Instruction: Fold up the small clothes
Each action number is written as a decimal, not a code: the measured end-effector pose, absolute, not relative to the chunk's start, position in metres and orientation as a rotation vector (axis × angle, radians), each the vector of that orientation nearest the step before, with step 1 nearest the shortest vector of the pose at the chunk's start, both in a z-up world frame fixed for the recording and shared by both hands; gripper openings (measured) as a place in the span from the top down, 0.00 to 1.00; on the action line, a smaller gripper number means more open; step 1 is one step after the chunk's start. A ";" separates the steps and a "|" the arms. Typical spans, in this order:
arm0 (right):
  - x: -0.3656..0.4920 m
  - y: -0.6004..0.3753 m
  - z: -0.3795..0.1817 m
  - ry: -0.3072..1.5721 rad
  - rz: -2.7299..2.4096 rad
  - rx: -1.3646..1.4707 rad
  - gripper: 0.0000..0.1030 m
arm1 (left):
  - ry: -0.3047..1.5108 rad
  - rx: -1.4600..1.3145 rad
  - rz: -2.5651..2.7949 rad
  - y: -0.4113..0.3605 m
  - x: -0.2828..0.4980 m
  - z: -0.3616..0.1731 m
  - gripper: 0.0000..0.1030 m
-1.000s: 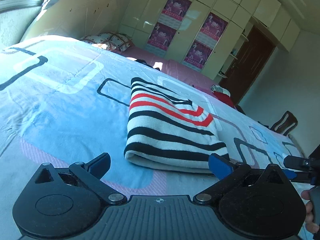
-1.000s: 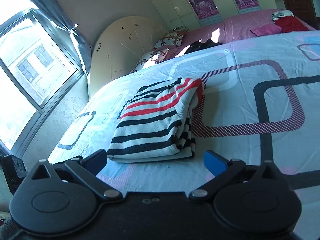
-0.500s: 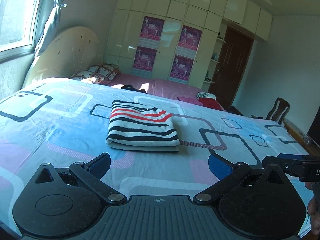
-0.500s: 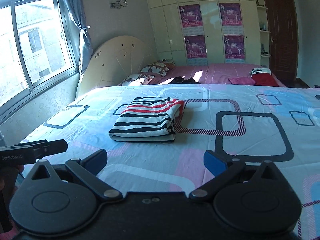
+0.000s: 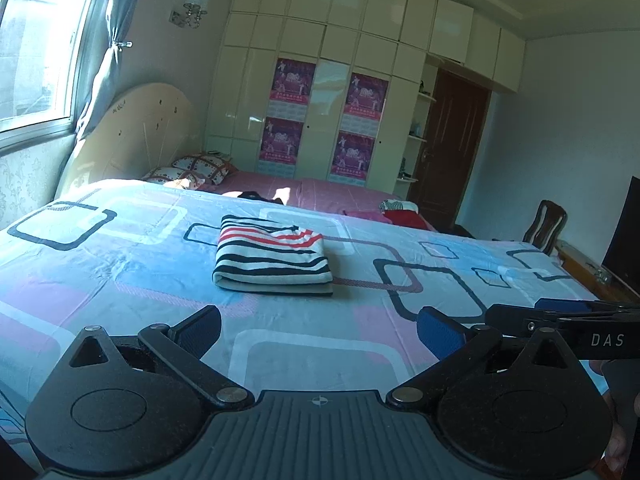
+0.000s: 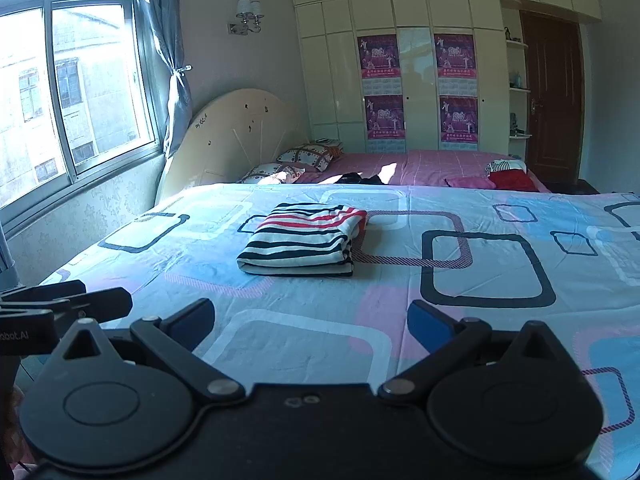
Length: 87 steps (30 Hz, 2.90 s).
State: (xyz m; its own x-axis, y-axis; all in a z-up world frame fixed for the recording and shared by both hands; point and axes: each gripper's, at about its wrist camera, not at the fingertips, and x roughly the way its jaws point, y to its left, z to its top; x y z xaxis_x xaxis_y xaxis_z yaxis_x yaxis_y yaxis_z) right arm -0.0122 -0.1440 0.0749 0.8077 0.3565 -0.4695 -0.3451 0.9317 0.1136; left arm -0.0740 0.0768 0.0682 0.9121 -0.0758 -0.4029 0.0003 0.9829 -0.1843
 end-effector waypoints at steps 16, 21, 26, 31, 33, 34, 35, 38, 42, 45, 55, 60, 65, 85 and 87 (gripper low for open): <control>-0.028 -0.151 0.090 0.455 0.326 0.015 0.01 | 0.395 -0.143 -0.080 0.064 -0.071 0.081 0.00; -0.027 -0.150 0.090 0.447 0.322 0.018 0.01 | 0.395 -0.135 -0.085 0.064 -0.069 0.085 0.00; -0.026 -0.148 0.090 0.447 0.314 0.018 0.01 | 0.394 -0.132 -0.086 0.065 -0.070 0.086 0.00; -0.026 -0.147 0.090 0.443 0.310 0.018 0.01 | 0.393 -0.124 -0.090 0.064 -0.069 0.087 0.00; -0.026 -0.147 0.090 0.441 0.310 0.018 0.00 | 0.392 -0.119 -0.090 0.062 -0.068 0.088 0.00; -0.026 -0.146 0.090 0.439 0.310 0.018 0.00 | 0.391 -0.119 -0.090 0.062 -0.068 0.088 0.00; -0.026 -0.146 0.090 0.437 0.309 0.018 0.00 | 0.390 -0.119 -0.091 0.062 -0.069 0.088 0.00; -0.025 -0.146 0.091 0.433 0.309 0.016 0.01 | 0.388 -0.116 -0.088 0.061 -0.068 0.089 0.00; -0.024 -0.145 0.091 0.431 0.310 0.012 0.00 | 0.384 -0.112 -0.087 0.061 -0.068 0.091 0.00; -0.024 -0.146 0.091 0.433 0.311 0.012 0.00 | 0.382 -0.111 -0.088 0.060 -0.068 0.091 0.00; -0.026 -0.147 0.094 0.422 0.309 0.005 0.00 | 0.373 -0.105 -0.091 0.059 -0.069 0.094 0.00; -0.027 -0.148 0.095 0.414 0.304 -0.001 0.00 | 0.363 -0.096 -0.098 0.055 -0.071 0.096 0.00; -0.028 -0.150 0.093 0.417 0.299 0.000 0.00 | 0.358 -0.099 -0.099 0.054 -0.070 0.096 0.00; -0.025 -0.150 0.092 0.419 0.288 -0.023 0.00 | 0.365 -0.104 -0.102 0.055 -0.064 0.097 0.00; -0.024 -0.151 0.092 0.418 0.289 -0.024 0.00 | 0.365 -0.113 -0.104 0.055 -0.065 0.098 0.00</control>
